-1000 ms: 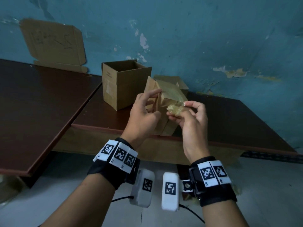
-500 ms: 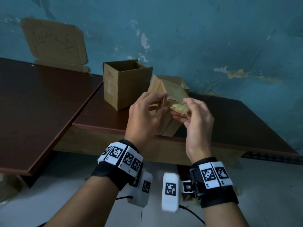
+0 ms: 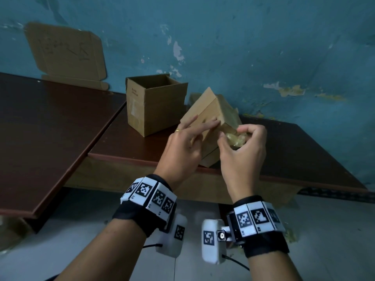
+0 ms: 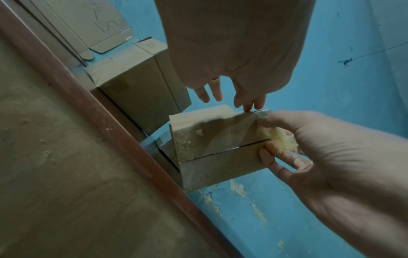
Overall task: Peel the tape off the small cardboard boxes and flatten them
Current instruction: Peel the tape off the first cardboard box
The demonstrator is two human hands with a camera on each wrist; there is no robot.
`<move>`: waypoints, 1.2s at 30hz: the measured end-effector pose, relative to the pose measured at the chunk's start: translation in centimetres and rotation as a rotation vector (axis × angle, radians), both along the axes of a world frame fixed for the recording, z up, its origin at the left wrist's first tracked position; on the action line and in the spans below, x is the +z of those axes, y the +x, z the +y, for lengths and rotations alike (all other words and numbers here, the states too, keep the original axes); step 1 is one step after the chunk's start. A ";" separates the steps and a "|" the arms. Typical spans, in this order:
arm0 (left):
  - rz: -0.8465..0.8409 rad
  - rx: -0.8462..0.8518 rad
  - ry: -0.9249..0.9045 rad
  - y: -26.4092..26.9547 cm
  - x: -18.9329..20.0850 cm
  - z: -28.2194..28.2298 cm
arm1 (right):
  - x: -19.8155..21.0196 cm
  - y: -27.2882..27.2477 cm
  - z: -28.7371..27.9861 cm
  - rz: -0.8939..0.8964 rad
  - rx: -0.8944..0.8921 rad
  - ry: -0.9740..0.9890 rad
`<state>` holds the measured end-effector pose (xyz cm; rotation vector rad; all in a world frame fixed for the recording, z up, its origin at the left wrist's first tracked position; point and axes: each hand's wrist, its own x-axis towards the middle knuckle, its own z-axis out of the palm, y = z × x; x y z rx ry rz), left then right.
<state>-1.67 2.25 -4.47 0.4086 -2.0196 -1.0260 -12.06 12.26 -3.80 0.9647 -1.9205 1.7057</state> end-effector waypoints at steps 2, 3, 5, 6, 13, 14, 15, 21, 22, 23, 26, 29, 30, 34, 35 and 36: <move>-0.005 -0.009 0.005 -0.1 0.2 0.3 | 0.0 0.0 -0.2 -0.034 -0.014 -0.038; -0.013 0.026 -0.002 -0.2 0.3 0.5 | -0.1 0.1 -0.3 -0.059 -0.015 -0.051; -0.094 0.141 -0.017 -0.2 0.4 0.4 | -0.1 0.3 -0.4 -0.106 0.003 -0.053; -0.152 0.190 -0.031 -0.2 0.4 0.3 | -0.1 0.5 -0.4 -0.116 0.019 -0.040; -0.298 0.300 -0.205 0.3 -0.5 -1.2 | -0.9 0.3 -0.4 -0.001 0.033 0.243; -0.297 0.303 -0.209 0.2 -0.6 -1.4 | -1.0 0.4 -0.5 0.031 -0.010 0.264; -0.293 0.305 -0.207 0.2 -0.7 -1.5 | -1.1 0.5 -0.5 0.062 -0.051 0.276; -0.308 0.295 -0.203 0.1 -0.5 -1.3 | -0.8 0.7 -0.3 0.222 -0.098 0.194; -0.320 0.291 -0.208 0.0 -0.5 -1.2 | -0.9 0.5 -0.3 0.251 -0.087 0.206; -0.327 0.286 -0.215 0.0 -0.5 -1.1 | -1.0 0.4 -0.2 0.287 -0.084 0.227; -0.325 0.269 -0.219 -0.2 -0.8 -0.9 | -1.5 -0.1 -0.3 0.351 -0.118 0.281; -0.336 0.260 -0.220 -0.4 -0.8 -0.8 | -1.8 -0.8 -0.3 0.296 -0.147 0.313; -0.346 0.257 -0.229 -0.4 -0.8 -0.7 | -1.9 -1.2 -0.3 0.284 -0.148 0.328; -0.371 0.244 -0.281 -0.4 -0.9 -0.6 | -2.1 -2.6 0.2 0.239 -0.104 0.384; -0.366 0.247 -0.282 -0.4 -0.9 -0.6 | -2.2 -2.7 0.3 0.245 -0.099 0.391; -0.359 0.253 -0.279 -0.3 -0.9 -0.6 | -2.2 -2.7 0.4 0.264 -0.098 0.396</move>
